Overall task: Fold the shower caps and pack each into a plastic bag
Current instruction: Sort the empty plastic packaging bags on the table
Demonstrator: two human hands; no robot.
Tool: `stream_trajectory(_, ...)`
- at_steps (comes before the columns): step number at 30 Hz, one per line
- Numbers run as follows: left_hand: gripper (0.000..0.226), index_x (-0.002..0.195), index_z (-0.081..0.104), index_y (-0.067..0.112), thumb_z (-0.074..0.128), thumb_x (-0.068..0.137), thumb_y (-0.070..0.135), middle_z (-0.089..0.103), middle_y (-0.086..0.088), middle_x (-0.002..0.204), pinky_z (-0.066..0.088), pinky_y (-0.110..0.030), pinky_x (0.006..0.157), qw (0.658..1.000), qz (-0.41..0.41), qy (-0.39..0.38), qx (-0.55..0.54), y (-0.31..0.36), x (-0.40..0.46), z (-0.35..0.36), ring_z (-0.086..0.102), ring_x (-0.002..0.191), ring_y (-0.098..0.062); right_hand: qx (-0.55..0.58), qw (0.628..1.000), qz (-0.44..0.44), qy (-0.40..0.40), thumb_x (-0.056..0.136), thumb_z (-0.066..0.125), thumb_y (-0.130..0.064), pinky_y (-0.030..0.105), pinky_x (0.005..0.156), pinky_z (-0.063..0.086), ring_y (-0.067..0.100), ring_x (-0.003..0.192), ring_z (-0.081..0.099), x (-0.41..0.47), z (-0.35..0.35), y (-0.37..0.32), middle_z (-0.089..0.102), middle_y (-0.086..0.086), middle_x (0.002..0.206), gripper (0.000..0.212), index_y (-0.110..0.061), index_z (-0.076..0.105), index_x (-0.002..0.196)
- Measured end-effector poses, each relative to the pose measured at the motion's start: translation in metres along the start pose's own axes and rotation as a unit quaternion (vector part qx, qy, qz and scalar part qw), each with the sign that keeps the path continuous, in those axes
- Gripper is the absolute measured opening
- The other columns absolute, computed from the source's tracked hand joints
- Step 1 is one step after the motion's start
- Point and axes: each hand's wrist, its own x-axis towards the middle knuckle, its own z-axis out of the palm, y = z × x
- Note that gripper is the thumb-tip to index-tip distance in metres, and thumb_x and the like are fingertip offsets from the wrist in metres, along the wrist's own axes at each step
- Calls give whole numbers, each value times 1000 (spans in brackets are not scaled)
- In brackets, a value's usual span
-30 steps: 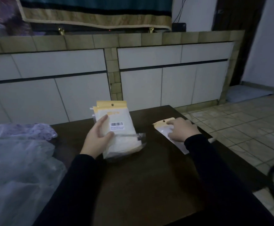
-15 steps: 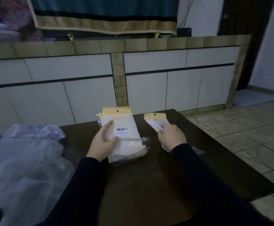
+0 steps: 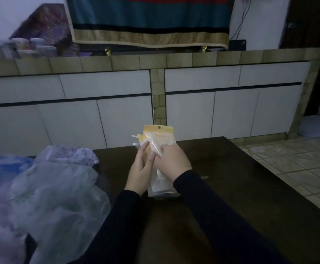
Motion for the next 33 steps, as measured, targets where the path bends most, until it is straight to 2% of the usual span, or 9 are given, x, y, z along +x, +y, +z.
stream_trajectory(2,49,144,36,30,50,97,34,47,19,127,42,-5,78,1000,0,11,-3,-1,1,-2,48,109,9,19,998,-5,-60,98,39,-26,41,88,50,30,100,58,1,-2,1,57,15,116,32,-8,62,111)
stream_trajectory(5,51,141,42,29,59,94,18,52,9,133,49,-10,72,999,-21,23,-16,-11,9,-9,54,109,2,119,985,12,-124,101,36,-20,27,91,40,24,116,52,0,-16,14,51,3,132,36,-19,57,131)
stream_trajectory(10,53,138,42,38,51,96,7,53,8,131,55,-33,87,997,-42,39,-60,-11,11,-10,58,113,-11,110,993,40,0,94,52,-28,37,104,39,24,129,42,4,-21,48,38,5,145,46,-26,45,140)
stream_trajectory(12,58,144,32,38,47,97,8,52,12,127,54,-30,83,996,-40,38,-75,-7,9,-7,58,110,-8,157,984,81,-38,93,55,-36,39,103,38,25,129,43,4,-18,52,36,6,148,58,-22,35,146)
stream_trajectory(16,74,150,-1,44,43,99,12,53,7,129,49,-39,94,991,-49,45,-117,-5,7,-2,59,111,-15,256,954,96,-120,96,50,-40,33,87,50,16,103,60,2,-8,51,62,1,121,41,-17,54,130)
stream_trajectory(22,42,137,42,28,50,97,16,61,4,124,55,-34,84,997,-31,24,-67,-5,9,-3,63,107,-12,288,952,67,-76,95,55,-32,36,89,51,18,103,60,1,-11,45,63,1,119,35,-16,54,126)
stream_trajectory(27,43,139,48,24,48,98,38,55,6,135,44,-25,95,991,-23,-19,133,-10,6,2,53,118,-6,244,964,101,-40,93,60,-26,31,84,47,17,103,57,-2,-34,64,61,0,119,36,-16,55,127)
stream_trajectory(30,53,145,39,24,43,98,47,36,3,152,32,-40,111,927,-54,-40,370,-13,7,6,35,137,-16,187,971,141,-44,93,59,-25,31,82,46,20,102,59,-4,-48,84,63,3,115,29,-14,59,120)
stream_trajectory(33,61,150,27,27,44,96,50,23,3,158,23,-48,115,871,-85,-96,474,-15,3,17,25,143,-21,91,978,173,-71,91,59,-27,25,61,42,19,85,60,-3,-60,101,66,6,98,25,-8,65,106)
